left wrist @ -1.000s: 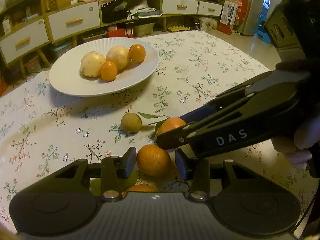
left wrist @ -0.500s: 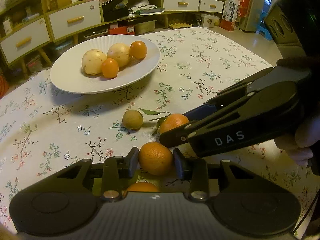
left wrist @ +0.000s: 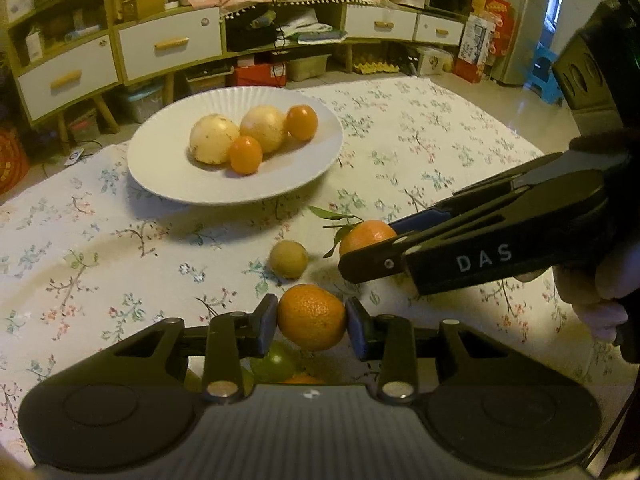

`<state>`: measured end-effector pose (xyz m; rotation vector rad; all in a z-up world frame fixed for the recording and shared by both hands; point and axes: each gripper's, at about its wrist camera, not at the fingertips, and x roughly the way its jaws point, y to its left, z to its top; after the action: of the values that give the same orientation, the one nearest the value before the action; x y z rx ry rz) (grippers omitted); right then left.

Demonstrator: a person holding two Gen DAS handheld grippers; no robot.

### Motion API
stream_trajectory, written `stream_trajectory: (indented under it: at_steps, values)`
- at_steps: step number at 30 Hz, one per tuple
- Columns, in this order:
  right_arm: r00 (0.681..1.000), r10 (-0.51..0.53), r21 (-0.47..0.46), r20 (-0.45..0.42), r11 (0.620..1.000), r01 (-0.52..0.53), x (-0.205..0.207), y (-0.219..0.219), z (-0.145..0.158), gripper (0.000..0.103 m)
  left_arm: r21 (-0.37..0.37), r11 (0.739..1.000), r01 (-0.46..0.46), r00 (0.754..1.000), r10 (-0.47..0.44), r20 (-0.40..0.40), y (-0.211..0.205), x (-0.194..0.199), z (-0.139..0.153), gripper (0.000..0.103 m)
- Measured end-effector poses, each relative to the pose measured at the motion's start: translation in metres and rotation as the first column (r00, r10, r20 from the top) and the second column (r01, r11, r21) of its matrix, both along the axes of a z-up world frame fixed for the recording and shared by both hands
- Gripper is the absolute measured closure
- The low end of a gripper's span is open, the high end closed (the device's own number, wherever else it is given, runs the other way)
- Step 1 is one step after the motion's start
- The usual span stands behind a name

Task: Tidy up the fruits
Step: 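Lift and carry the tangerine with the left tool while the right tool carries its tangerine to the plate, then lower both tangerines onto the white plate and open both tools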

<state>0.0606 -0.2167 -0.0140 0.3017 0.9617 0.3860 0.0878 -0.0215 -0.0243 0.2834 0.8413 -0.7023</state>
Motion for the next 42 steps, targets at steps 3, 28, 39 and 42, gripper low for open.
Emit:
stream_trajectory:
  at_steps: [3,28,39,42]
  values:
    - [1.000,-0.019,0.010,0.011,1.000,0.019,0.004,-0.003,0.006,0.068,-0.017,1.000,-0.022,1.000,0.022,0.010,0.002,0.004,0.007,0.075]
    - [0.974,-0.215,0.072,0.067,0.975,0.210,0.059,-0.013,0.025,0.068,-0.110,0.965,-0.238,0.965,0.248,0.091,-0.003,0.070,0.029,0.075]
    - [0.972,-0.233,0.036,0.022,0.972,0.232,0.068,-0.017,0.008,0.068,-0.093,0.956,-0.279,0.952,0.288,0.108,-0.007,0.093,0.011,0.075]
    - [0.973,-0.229,0.022,0.039,0.973,0.228,0.069,-0.014,0.007,0.068,-0.081,0.959,-0.270,0.953,0.279,0.117,-0.009,0.096,0.007,0.075]
